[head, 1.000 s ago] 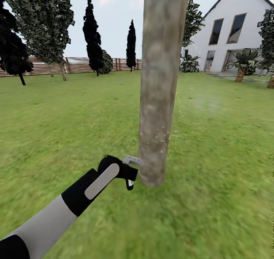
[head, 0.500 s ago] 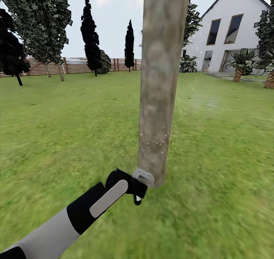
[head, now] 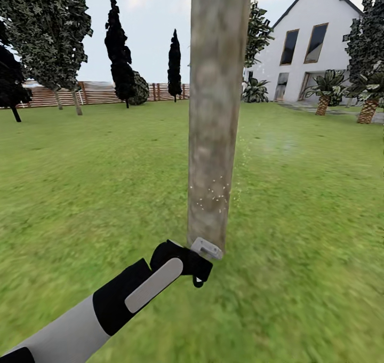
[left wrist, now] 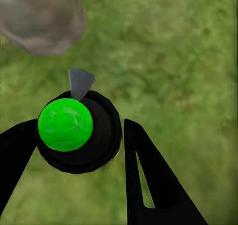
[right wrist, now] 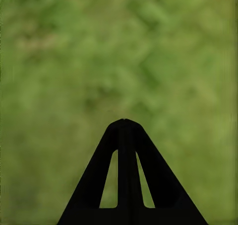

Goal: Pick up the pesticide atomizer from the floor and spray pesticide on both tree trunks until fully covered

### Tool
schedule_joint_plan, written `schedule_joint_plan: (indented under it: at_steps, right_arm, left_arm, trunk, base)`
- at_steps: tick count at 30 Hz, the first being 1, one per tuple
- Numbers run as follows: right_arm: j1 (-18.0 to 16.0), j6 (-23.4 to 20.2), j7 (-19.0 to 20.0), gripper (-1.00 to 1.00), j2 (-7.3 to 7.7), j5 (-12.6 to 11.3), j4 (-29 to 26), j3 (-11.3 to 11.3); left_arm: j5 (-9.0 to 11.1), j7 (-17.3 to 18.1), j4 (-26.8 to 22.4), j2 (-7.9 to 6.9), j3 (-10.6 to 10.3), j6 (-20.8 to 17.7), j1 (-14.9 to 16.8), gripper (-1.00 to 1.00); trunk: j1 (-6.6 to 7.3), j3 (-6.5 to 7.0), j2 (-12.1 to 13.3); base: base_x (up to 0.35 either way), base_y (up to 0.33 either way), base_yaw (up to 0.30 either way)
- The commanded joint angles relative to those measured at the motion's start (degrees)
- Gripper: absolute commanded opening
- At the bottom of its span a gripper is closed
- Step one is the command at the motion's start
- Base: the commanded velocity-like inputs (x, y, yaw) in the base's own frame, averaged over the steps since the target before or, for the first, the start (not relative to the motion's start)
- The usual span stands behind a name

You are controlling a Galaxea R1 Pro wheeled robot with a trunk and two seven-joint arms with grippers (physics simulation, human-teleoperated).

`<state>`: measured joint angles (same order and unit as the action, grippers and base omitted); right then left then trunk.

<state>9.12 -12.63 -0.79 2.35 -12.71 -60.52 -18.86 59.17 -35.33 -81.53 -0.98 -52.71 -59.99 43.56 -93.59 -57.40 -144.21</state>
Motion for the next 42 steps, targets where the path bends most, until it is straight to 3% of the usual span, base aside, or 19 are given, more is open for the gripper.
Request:
schedule_joint_plan:
  at_steps: [1,4,7,9,13,15,18,20,24,29,34,37,42]
  right_arm:
    - [0.02,-0.29,-0.08,-1.00,-0.02,-0.48,-0.13,0.03]
    - [0.02,-0.35,-0.20,-1.00,-0.17,-0.32,-0.13,0.03]
    - [0.02,-0.37,-0.29,-1.00,-0.13,-0.33,-0.13,-0.02]
    - [0.02,-0.37,-0.33,-1.00,-0.08,-0.36,-0.13,-0.06]
    - [0.02,-0.37,-0.44,-1.00,-0.09,-0.38,-0.13,-0.14]
    - [0.02,-0.37,-0.49,-1.00,-0.13,-0.38,-0.13,-0.18]
    - [0.02,-0.43,-0.57,-1.00,-0.25,-0.38,-0.13,-0.20]
    - [0.02,-0.45,-0.60,-1.00,-0.35,-0.39,-0.13,-0.16]
    - [0.00,-0.46,-0.69,-1.00,-0.46,-0.35,-0.13,-0.12]
    - [0.02,-0.46,-0.70,-1.00,-0.50,-0.38,-0.15,-0.12]
    - [0.02,-0.46,-0.70,-1.00,-0.51,-0.39,-0.21,-0.12]
    - [0.00,-0.46,-0.70,-1.00,-0.51,-0.39,-0.22,-0.12]
    - [0.02,-0.46,-0.70,-1.00,-0.48,-0.39,-0.22,-0.12]
  left_arm:
    - [0.53,-0.67,-0.25,-0.05,0.10,-0.01,0.09,-1.00]
    - [0.83,-1.86,-1.85,0.25,2.45,-0.01,0.22,-1.00]
    - [2.10,-6.54,-4.12,1.47,4.30,-0.01,0.90,-1.00]
    - [7.05,-12.34,-4.68,2.33,4.76,-0.01,2.46,-1.00]
    - [16.85,-20.52,-4.91,2.57,4.91,-0.01,5.55,-1.00]
    - [18.67,-22.02,-4.94,2.57,4.90,-0.01,6.15,-1.00]
    - [19.49,-24.59,-4.95,2.45,4.90,-0.01,7.08,-1.00]
    - [19.72,-26.10,-4.83,2.35,4.90,-0.01,9.37,-1.00]
    - [19.97,-26.79,-3.14,2.50,4.97,-0.01,14.79,-1.00]
    - [20.19,-26.82,-0.40,2.76,5.05,-0.01,19.01,-1.00]
    - [25.63,-26.88,3.50,2.82,5.07,-0.01,24.09,-1.00]
    - [26.55,-26.83,7.41,3.09,5.08,-0.01,28.54,-1.00]
    - [29.36,-26.88,14.60,6.16,5.08,-0.01,37.65,-1.00]
  trunk:
    - [0.01,-0.04,-0.02]
    - [0.01,-0.04,-0.02]
    - [0.01,-0.04,-0.02]
    - [0.01,-0.04,-0.02]
    - [0.01,-0.03,-0.02]
    - [0.01,-0.03,-0.02]
    - [0.01,-0.03,-0.02]
    - [0.01,-0.03,-0.02]
    - [0.01,-0.03,-0.02]
    - [0.01,-0.03,-0.02]
    - [0.01,-0.03,-0.02]
    - [0.01,-0.03,-0.02]
    - [0.01,-0.03,-0.02]
  base:
    - [0.000,0.000,-0.021]
    - [0.000,0.000,-0.009]
    - [0.000,0.000,-0.002]
    - [0.000,0.000,0.000]
    - [0.000,0.000,0.000]
    - [0.013,0.000,0.000]
    - [0.010,0.000,0.000]
    - [0.003,0.000,0.000]
    - [0.000,0.000,0.000]
    - [0.000,0.000,0.000]
    - [0.000,0.000,0.000]
    - [0.000,0.000,0.000]
    - [0.000,0.000,0.000]
